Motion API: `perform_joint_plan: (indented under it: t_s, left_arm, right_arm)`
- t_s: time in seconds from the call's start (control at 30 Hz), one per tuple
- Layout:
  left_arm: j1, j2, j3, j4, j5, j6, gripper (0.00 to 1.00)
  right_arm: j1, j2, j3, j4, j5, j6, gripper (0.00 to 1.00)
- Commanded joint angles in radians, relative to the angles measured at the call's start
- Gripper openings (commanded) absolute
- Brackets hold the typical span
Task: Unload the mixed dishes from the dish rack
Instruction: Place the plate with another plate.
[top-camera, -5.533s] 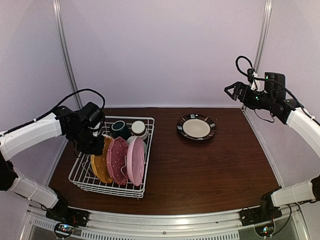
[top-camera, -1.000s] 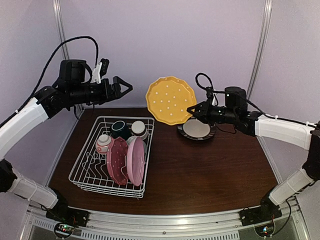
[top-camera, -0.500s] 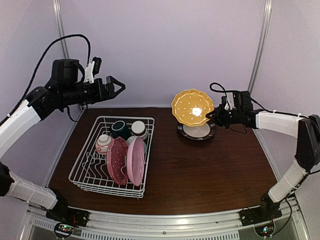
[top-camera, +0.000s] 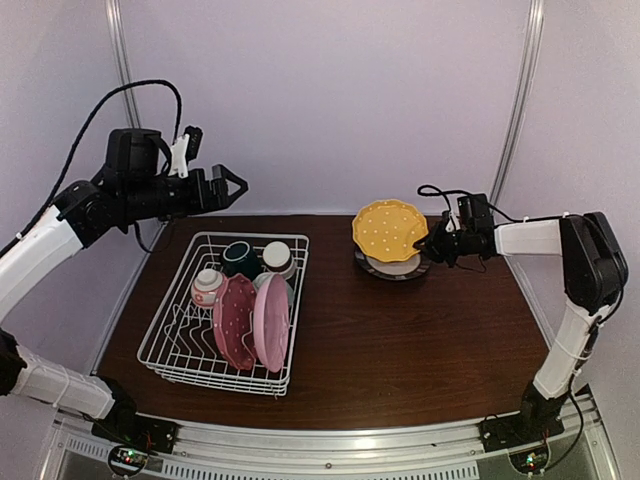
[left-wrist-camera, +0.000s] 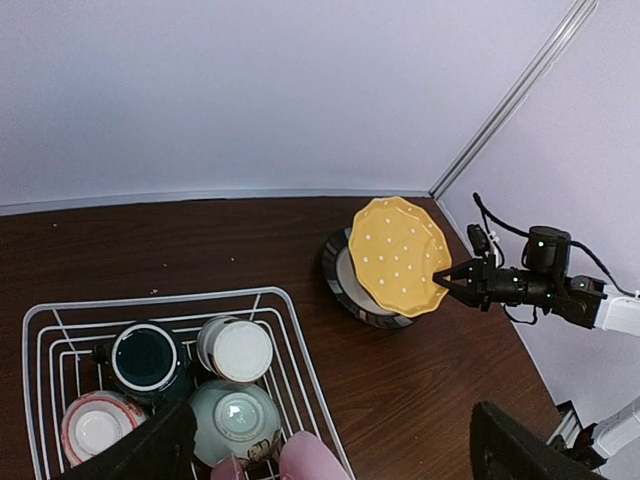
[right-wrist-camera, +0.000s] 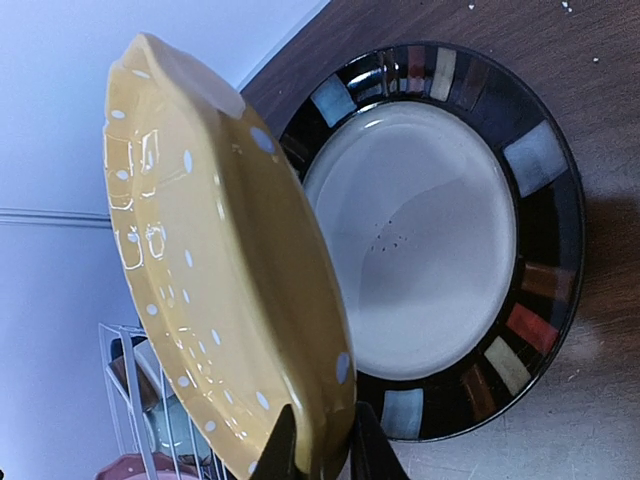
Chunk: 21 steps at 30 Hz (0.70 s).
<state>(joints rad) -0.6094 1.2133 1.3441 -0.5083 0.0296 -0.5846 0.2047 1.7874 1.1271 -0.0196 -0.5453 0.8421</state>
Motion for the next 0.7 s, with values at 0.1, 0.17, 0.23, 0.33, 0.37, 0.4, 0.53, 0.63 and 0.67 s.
perform_joint_plan:
  t_s: [0.1,0.17,0.23,0.33,0.37,0.4,0.53,0.63,0.67]
  left_arm:
    - [0.007,-0.034,-0.033,0.008,-0.05,0.008,0.97]
    - [0.007,-0.038,-0.039,0.006,-0.055,0.008,0.97]
    - [0.007,-0.041,-0.046,0.006,-0.059,0.008,0.97]
    - [0.007,-0.043,-0.051,0.005,-0.064,0.008,0.97]
    - [0.007,-0.044,-0.052,0.006,-0.065,0.009,0.97]
    - [0.007,-0.043,-0.052,0.006,-0.066,0.009,0.97]
    - [0.007,-0.038,-0.05,0.006,-0.069,0.011,0.97]
    - [0.007,-0.032,-0.048,0.005,-0.071,0.012,0.97]
    - [0.007,-0.03,-0.048,0.006,-0.071,0.012,0.97]
  right_arm:
    - [-0.031,0.053,0.085,0.208,-0.065,0.07,0.0]
    - [-0.032,0.071,0.096,0.214,-0.067,0.078,0.0]
    - [-0.037,0.086,0.097,0.226,-0.07,0.087,0.0]
    - [-0.042,0.111,0.095,0.244,-0.076,0.103,0.0]
    - [-0.045,0.119,0.095,0.251,-0.08,0.107,0.0]
    - [-0.047,0.131,0.095,0.262,-0.083,0.112,0.0]
    - [-0.049,0.152,0.094,0.278,-0.084,0.121,0.01]
    - [-0.049,0.165,0.092,0.274,-0.078,0.118,0.02]
    - [-0.05,0.169,0.091,0.272,-0.078,0.116,0.02]
